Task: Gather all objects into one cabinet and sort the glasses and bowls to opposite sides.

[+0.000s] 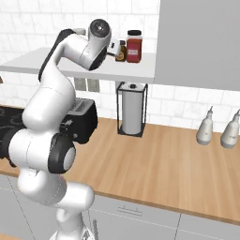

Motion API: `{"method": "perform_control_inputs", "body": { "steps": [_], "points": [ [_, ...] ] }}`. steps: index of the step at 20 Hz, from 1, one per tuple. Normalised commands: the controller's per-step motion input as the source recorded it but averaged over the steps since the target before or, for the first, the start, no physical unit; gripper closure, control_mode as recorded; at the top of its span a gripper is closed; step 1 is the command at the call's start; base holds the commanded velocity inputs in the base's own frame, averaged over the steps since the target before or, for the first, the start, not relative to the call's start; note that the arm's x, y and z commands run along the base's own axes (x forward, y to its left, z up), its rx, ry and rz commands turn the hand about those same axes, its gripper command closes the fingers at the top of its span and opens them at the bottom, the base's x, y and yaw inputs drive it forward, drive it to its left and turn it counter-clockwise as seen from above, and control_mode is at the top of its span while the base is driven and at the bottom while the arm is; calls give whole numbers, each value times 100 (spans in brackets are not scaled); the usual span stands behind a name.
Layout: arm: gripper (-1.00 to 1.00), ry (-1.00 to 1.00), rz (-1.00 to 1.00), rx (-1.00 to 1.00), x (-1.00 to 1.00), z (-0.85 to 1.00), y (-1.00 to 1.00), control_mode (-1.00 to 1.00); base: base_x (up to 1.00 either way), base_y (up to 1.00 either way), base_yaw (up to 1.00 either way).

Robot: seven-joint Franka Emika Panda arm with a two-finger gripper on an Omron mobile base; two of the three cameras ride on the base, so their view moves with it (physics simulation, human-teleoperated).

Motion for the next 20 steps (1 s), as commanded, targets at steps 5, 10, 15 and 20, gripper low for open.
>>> {"method": "perform_control_inputs", "body": {
  "steps": [5,10,15,20],
  "points": [
    [100,-17,0,0,-88,5,0,-100,0,0,0],
    [100,-16,0,0,-87,23,16,-100,0,0,0],
    [100,-2,8,0,-97,24,37,-100,0,0,0],
    [100,3,13,1,-99,4,42,-100,0,0,0]
  ]
}}
